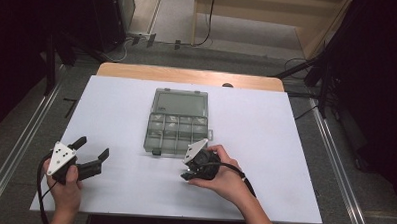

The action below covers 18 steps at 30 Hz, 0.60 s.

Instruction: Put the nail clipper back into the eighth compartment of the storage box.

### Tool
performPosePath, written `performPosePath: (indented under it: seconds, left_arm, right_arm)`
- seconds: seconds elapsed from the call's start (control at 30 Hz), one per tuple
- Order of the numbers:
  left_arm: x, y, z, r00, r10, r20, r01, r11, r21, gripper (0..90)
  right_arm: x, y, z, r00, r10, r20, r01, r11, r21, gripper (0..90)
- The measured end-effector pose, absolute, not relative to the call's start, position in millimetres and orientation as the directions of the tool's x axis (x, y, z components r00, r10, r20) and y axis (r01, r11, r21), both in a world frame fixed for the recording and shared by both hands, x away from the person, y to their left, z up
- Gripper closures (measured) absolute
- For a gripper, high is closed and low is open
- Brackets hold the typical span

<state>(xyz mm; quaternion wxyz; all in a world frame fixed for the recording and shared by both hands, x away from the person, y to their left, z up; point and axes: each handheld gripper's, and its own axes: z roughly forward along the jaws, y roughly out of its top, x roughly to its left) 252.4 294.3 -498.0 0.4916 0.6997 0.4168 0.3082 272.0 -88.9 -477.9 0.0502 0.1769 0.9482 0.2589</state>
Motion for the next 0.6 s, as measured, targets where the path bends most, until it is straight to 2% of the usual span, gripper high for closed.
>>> performPosePath:
  seconds: [0.3, 0.6]
  left_arm:
    - [252.7, 294.3, -498.0, 0.464, 0.886, 0.022, 0.28, -0.17, 0.945, 13.3]
    - [252.7, 294.3, -497.9, 0.465, 0.885, 0.024, 0.28, -0.173, 0.944, 13.2]
  right_arm:
    - [272.5, -84.5, -485.1, -0.945, 0.326, -0.026, 0.281, 0.85, 0.447, 65.8]
    - [273.7, -83.3, -488.3, -0.958, 0.286, -0.024, 0.248, 0.865, 0.436, 73.0]
